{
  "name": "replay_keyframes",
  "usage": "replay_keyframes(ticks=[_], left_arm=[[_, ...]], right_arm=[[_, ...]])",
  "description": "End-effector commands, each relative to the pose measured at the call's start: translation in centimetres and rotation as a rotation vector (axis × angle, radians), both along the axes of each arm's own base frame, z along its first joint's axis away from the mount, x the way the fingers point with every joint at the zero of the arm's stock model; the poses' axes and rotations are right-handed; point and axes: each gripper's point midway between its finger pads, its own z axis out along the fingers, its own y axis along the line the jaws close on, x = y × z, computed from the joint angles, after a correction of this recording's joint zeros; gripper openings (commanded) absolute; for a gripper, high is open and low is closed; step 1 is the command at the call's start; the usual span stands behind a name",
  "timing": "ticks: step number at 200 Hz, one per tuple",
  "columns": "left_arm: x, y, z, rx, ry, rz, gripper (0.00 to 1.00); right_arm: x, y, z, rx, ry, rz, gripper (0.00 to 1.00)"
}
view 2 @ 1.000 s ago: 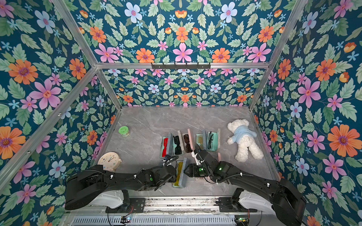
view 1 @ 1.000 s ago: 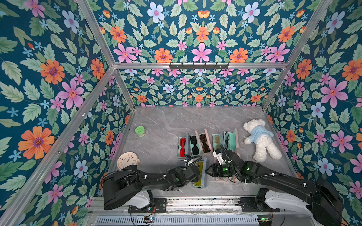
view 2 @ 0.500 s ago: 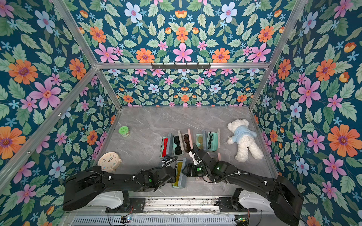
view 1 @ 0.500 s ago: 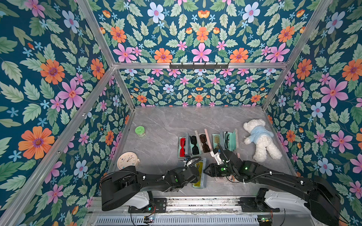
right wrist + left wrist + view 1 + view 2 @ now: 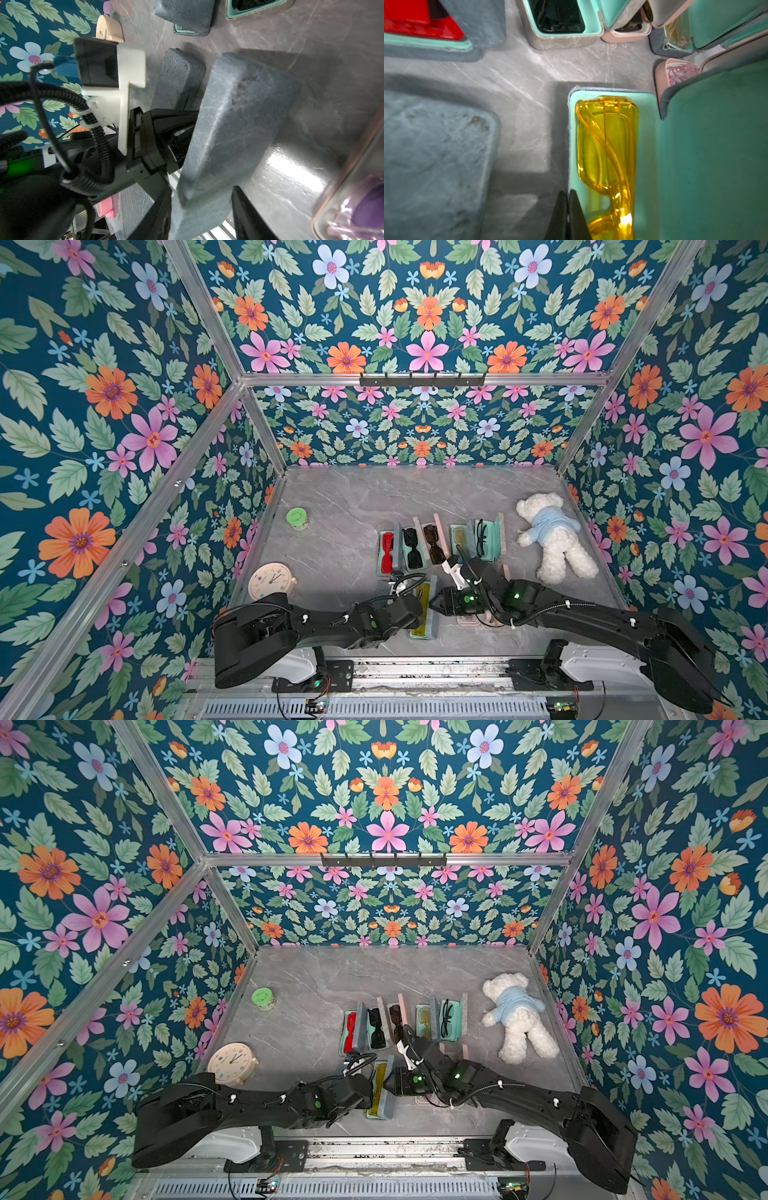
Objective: Close the glasses case
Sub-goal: Close the glasses case at the center of the board.
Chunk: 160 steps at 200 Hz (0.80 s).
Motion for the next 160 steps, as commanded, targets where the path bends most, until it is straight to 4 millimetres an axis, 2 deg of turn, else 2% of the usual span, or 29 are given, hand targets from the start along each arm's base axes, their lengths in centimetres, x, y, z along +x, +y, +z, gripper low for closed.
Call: replay_keyframes(ticks=[1, 111, 160], left_arm=[[0.3, 0.0, 0.3, -0.017, -0.013, 0.023, 0.00], [0.2, -0.2, 0.4, -0.021, -0.015, 0.017, 0.00], [0.2, -0.7, 0.7, -0.042, -0.028, 0.009, 0.00]], right_arm=[[0.5, 0.4, 0.3, 0.007, -0.011, -0.018, 0.48], [0.9, 0.9, -0.9, -0.030, 0.004, -0.025, 0.37], [1.0, 1.3, -2.7, -0.067, 0.029, -0.027, 0.35]])
